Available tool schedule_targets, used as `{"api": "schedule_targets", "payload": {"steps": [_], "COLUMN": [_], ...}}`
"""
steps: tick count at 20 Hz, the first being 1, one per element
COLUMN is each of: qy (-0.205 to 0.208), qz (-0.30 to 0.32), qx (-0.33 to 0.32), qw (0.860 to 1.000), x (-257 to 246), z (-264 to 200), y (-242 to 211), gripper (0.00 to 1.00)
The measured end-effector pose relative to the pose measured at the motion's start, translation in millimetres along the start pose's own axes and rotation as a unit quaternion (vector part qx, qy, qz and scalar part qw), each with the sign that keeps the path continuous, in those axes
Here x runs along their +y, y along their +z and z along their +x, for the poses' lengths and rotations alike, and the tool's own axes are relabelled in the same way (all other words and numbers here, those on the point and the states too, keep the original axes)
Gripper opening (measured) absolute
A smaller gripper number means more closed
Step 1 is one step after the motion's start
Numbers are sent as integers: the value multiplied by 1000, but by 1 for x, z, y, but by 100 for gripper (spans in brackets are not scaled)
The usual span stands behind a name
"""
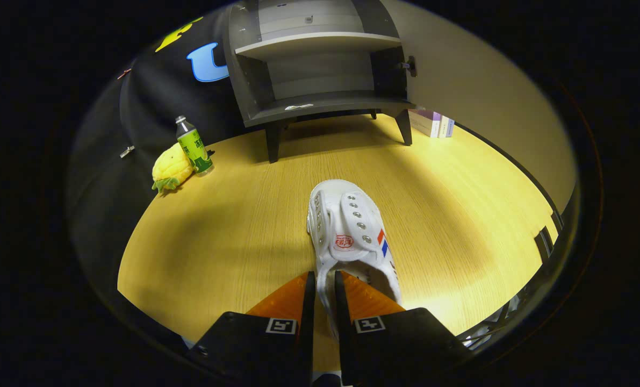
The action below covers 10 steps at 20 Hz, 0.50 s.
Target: Open the shoe cabinet door, grab the shoes and put them into the shoe cabinet, then close the shoe cabinet door.
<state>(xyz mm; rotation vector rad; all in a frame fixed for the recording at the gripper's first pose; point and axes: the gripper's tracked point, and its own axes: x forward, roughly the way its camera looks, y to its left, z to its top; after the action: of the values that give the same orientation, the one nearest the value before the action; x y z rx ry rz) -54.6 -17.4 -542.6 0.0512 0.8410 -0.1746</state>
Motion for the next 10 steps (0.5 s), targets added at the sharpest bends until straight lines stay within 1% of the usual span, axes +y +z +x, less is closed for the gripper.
{"api": "schedule_targets", "payload": {"steps": [7,10], "qy": [9,9], "qz": [-6,-7], "qx": [-13,-20], "qw": [1000,1000], "x": [4,3], "z": [26,34], "y": [11,16], "gripper": [25,23]}}
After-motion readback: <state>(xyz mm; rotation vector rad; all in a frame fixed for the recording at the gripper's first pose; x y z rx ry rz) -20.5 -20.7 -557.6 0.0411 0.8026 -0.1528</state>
